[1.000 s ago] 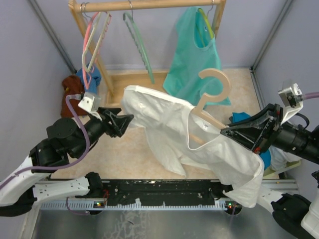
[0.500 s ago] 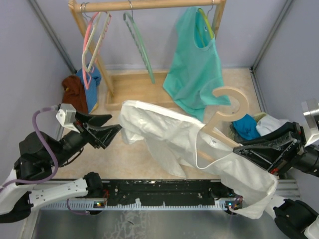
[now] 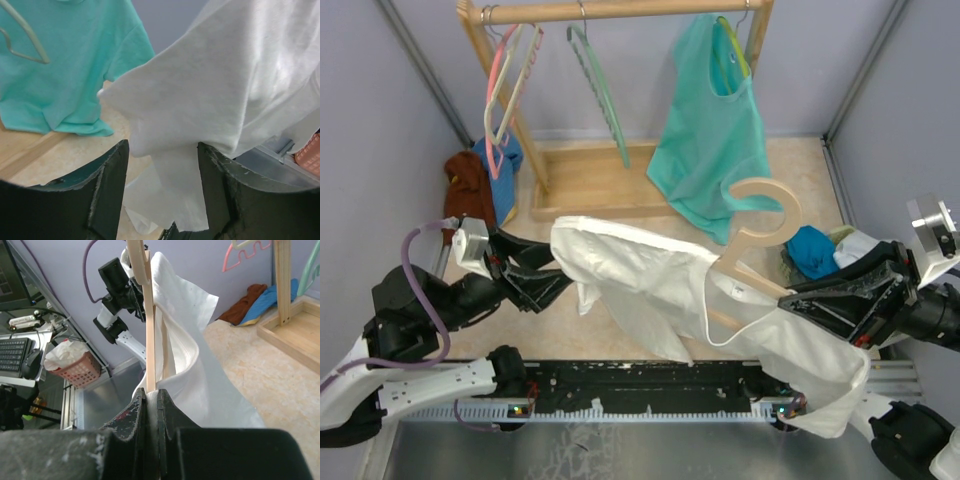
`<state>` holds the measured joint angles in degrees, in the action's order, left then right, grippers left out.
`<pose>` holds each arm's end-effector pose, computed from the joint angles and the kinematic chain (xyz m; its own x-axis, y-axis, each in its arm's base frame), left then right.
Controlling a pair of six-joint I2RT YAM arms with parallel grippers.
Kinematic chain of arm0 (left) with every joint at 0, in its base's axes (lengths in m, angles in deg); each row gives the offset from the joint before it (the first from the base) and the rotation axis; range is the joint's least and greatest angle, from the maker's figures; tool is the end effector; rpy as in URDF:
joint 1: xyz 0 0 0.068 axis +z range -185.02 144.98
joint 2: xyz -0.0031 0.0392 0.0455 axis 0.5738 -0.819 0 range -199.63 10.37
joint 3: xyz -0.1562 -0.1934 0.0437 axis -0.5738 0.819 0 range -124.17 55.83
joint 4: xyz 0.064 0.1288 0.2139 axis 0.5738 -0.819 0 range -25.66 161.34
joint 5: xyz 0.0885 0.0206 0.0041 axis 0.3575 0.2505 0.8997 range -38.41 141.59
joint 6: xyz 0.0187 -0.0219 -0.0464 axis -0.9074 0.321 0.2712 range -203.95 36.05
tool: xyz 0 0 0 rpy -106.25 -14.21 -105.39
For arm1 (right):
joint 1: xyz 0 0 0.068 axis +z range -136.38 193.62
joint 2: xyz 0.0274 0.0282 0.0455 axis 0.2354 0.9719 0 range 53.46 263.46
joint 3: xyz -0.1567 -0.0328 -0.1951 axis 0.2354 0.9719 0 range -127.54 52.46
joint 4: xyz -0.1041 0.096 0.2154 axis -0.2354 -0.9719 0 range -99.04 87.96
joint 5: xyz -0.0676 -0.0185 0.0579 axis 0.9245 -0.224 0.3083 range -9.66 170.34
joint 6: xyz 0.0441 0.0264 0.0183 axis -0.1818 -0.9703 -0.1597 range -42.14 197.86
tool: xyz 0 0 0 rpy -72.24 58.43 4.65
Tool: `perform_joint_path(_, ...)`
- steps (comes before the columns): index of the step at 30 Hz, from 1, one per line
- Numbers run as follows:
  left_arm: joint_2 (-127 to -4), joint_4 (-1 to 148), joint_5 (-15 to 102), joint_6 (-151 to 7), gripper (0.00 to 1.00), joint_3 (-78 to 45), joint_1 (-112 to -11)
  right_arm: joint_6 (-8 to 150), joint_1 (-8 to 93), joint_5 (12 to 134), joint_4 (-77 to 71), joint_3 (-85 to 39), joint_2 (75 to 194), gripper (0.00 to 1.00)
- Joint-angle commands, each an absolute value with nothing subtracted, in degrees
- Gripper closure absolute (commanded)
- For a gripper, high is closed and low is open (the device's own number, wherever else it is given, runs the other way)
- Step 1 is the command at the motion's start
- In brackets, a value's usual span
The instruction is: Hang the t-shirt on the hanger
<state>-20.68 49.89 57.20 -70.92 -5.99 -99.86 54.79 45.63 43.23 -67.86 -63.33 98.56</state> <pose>0.0446 -0.0866 0.4315 -0.1270 -0.2579 -0.9578 0.8531 0.4642 -0.2381 -0.0333 0.0052 0.5416 -0.2992 0.1815 -0.9368 -0.8861 0.3114 0.3433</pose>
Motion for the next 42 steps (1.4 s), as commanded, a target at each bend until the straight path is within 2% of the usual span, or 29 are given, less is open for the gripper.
perform_joint_path(1, -21.00, 54.29, 53.43, -71.93, 0.42, -6.05, -99.97, 53.86, 45.52, 42.79, -61.08, -62.33, 97.89, 1.00)
perform_joint_path(6, -20.24, 52.86, 53.66, -72.52, 0.65, -6.75, -99.91, 54.34, 45.52, 43.27, -61.32, -62.08, 97.89, 1.00)
perform_joint_path(11, -18.72, 51.68, 55.86, -72.48, 1.00, -6.98, -99.88, 54.62, 45.52, 43.68, -61.53, -61.89, 97.97, 1.00)
perform_joint_path(22, -17.89, 46.44, 71.47, -71.18, 1.00, -9.18, -99.89, 55.90, 45.52, 45.39, -63.22, -61.97, 98.64, 1.00)
perform_joint_path(29, -18.64, 41.86, 85.61, -69.00, 1.00, -12.59, -99.88, 57.74, 45.52, 47.90, -66.17, -62.11, 99.30, 1.00)
perform_joint_path(42, -20.33, 34.71, 98.12, -64.30, 1.00, -18.28, -99.88, 59.61, 45.52, 50.51, -65.98, -56.85, 97.38, 1.00)
